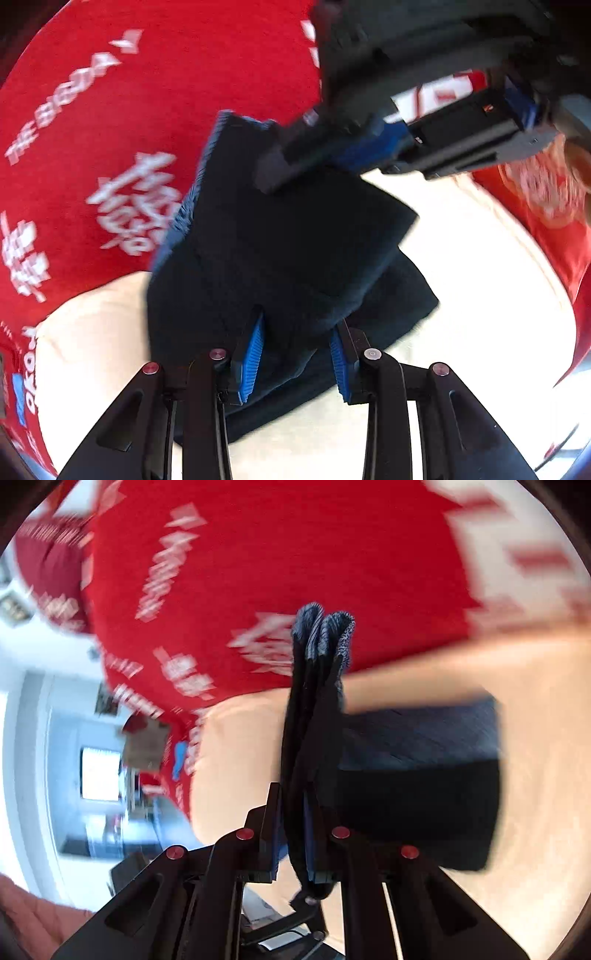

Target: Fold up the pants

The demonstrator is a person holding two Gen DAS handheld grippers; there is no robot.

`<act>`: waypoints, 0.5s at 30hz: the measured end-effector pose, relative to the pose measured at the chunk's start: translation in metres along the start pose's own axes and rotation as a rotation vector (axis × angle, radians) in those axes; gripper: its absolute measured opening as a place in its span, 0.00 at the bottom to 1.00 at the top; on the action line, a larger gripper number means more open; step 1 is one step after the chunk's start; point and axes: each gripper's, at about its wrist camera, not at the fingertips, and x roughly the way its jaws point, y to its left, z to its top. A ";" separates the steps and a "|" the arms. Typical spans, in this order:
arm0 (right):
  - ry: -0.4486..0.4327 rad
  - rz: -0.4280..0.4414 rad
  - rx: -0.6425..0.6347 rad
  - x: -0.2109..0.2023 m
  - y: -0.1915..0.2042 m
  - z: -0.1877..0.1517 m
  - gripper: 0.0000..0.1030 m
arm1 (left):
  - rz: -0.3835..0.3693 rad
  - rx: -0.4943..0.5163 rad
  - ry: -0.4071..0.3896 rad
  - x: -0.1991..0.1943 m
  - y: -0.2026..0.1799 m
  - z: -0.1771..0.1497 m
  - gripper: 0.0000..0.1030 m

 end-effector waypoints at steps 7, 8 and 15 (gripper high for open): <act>0.021 0.012 0.233 0.030 -0.113 -0.027 0.20 | 0.043 0.150 0.101 0.039 -0.047 -0.024 0.47; 0.006 0.037 0.251 0.028 -0.117 -0.029 0.23 | 0.037 0.158 0.096 0.035 -0.046 -0.025 0.50; 0.015 0.052 0.248 0.023 -0.118 -0.040 0.32 | -0.021 0.031 0.083 -0.012 0.015 -0.033 0.71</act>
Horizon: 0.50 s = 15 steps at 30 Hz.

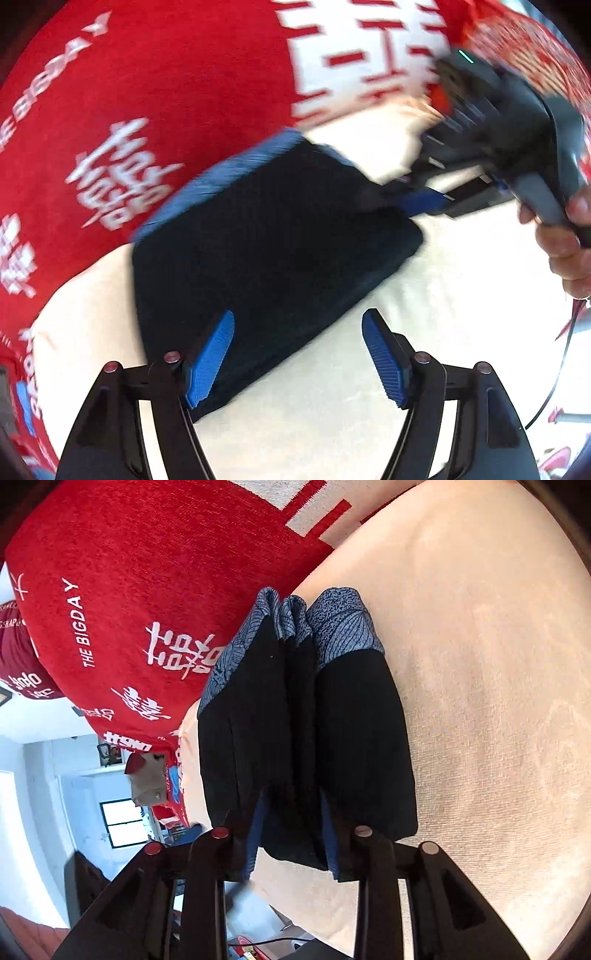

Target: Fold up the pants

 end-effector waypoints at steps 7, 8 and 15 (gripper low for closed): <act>0.007 -0.106 -0.129 -0.006 0.031 -0.001 0.11 | 0.154 -0.299 0.103 0.041 0.097 -0.004 0.71; 0.009 -0.137 -0.125 -0.007 0.029 -0.004 0.11 | 0.150 -0.315 0.113 0.046 0.100 -0.007 0.71; 0.008 -0.235 -0.082 0.000 0.011 -0.017 0.15 | 0.116 -0.337 0.107 0.068 0.093 -0.015 0.85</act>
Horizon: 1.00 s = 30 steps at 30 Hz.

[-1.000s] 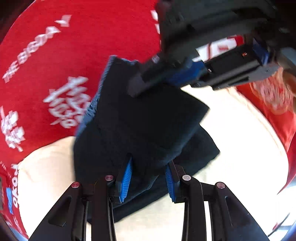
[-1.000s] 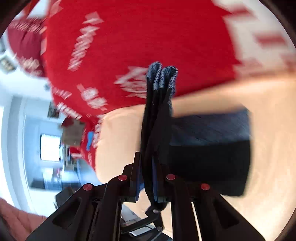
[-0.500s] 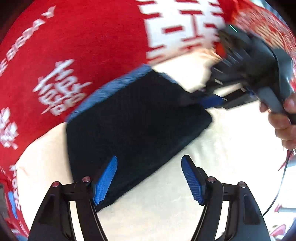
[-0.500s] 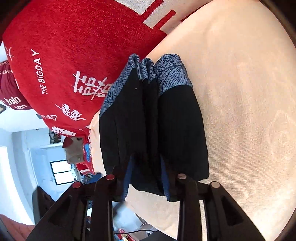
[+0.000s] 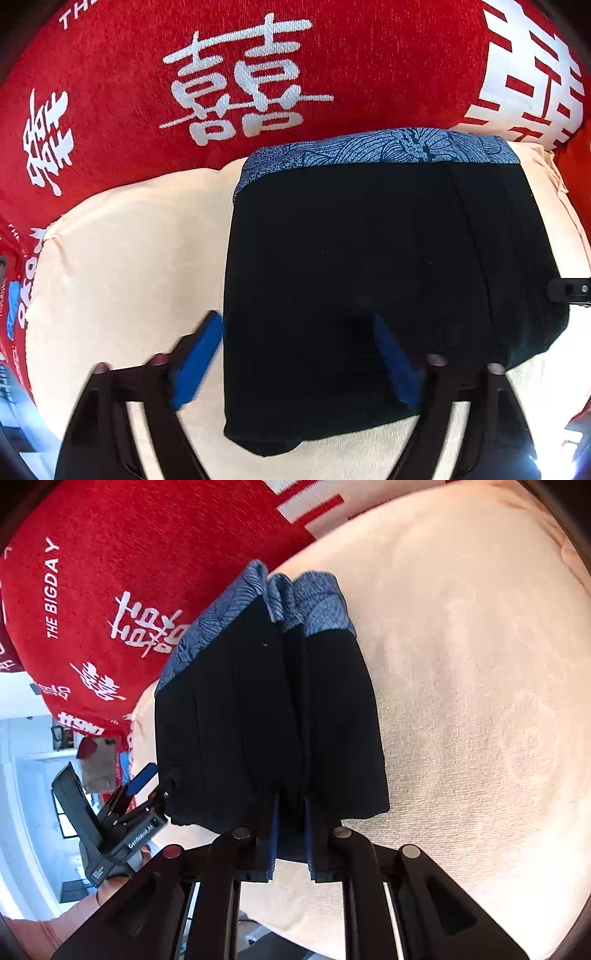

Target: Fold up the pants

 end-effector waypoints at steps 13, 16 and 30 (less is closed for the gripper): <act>-0.178 -0.284 -0.099 -0.039 0.056 -0.025 0.24 | -0.031 0.023 0.063 0.018 0.004 0.011 0.99; -0.187 -0.249 -0.160 -0.033 0.078 -0.026 0.34 | -0.029 0.017 0.058 0.015 0.003 0.009 0.99; -0.078 -0.349 -0.202 0.009 0.062 -0.027 0.45 | -0.012 -0.024 0.063 -0.003 0.034 0.009 0.99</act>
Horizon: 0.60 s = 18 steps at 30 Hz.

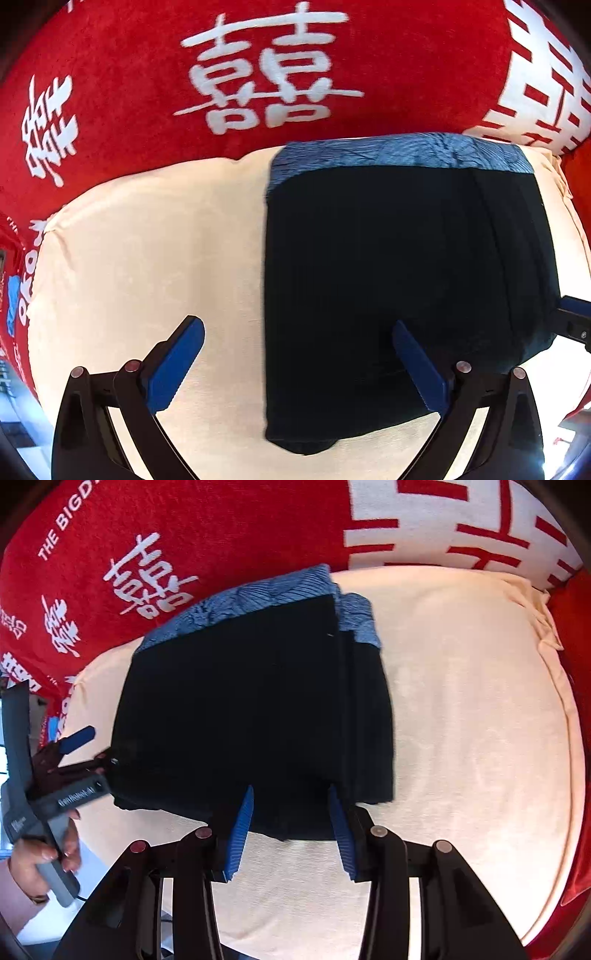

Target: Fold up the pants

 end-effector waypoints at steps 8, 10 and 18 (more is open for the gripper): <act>0.018 0.070 0.128 0.006 -0.025 -0.003 0.53 | -0.020 -0.004 0.008 0.006 0.001 0.005 0.99; 0.017 0.069 0.131 0.006 -0.024 -0.002 0.55 | -0.027 -0.008 0.011 0.007 0.001 0.007 0.99; -0.002 0.057 0.159 -0.004 -0.033 0.006 0.55 | -0.025 -0.035 -0.016 0.004 0.021 0.023 0.99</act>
